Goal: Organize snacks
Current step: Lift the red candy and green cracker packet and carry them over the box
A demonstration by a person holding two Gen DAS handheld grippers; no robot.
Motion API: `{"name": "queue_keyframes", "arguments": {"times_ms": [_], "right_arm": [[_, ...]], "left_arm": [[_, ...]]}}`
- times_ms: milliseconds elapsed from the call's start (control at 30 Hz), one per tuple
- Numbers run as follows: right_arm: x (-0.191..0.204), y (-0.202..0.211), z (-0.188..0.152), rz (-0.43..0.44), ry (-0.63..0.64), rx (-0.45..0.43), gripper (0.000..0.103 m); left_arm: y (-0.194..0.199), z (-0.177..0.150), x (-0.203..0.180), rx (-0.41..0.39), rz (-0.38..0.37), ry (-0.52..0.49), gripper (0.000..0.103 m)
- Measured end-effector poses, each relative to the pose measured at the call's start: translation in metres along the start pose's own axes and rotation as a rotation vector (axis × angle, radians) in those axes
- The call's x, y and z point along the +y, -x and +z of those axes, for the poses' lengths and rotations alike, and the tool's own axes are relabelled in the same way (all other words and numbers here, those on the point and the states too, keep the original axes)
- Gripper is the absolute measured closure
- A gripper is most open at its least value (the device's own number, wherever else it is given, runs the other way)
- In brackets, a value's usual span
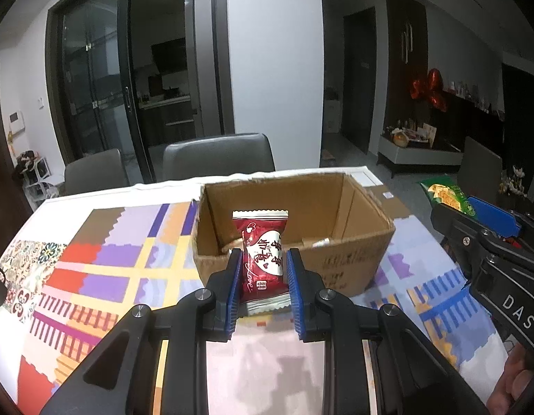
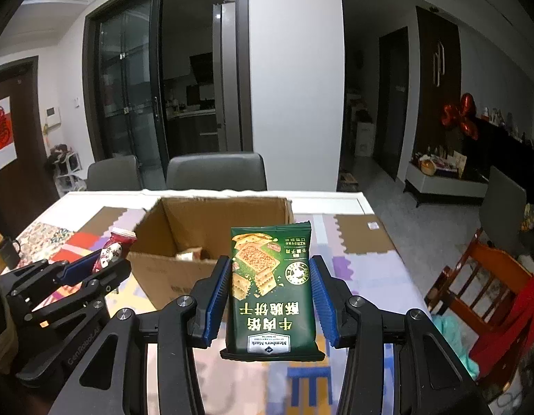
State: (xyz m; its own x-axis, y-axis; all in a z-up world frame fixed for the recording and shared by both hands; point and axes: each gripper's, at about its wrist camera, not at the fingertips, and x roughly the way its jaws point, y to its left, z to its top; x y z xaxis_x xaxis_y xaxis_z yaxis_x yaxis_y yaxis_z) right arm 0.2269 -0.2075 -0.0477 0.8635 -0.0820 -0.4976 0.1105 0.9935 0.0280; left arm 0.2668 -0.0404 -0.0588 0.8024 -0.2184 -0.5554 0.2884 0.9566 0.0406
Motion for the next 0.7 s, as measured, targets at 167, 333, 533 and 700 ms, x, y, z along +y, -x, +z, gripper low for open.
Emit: {"name": "queue_keyframes", "arguments": {"times_ms": [167,333,533,700], "right_arm": [[0.002,0.000,0.015,0.000,0.011,-0.031,0.056],[0.003,-0.010,0.024,0.012,0.006,-0.038,0.056],[0.008,-0.030,0.035,0.022,0.005,-0.037,0.056],[0.013,-0.047,0.045,0.025,0.009,-0.037,0.056]], "left_arm": [[0.000,0.012,0.004,-0.020,0.008,-0.002,0.077],[-0.007,0.020,0.008,-0.027,0.010,-0.003,0.077],[-0.024,0.032,0.016,-0.025,0.011,-0.004,0.077],[-0.040,0.041,0.020,-0.022,0.011,-0.004,0.077]]}}
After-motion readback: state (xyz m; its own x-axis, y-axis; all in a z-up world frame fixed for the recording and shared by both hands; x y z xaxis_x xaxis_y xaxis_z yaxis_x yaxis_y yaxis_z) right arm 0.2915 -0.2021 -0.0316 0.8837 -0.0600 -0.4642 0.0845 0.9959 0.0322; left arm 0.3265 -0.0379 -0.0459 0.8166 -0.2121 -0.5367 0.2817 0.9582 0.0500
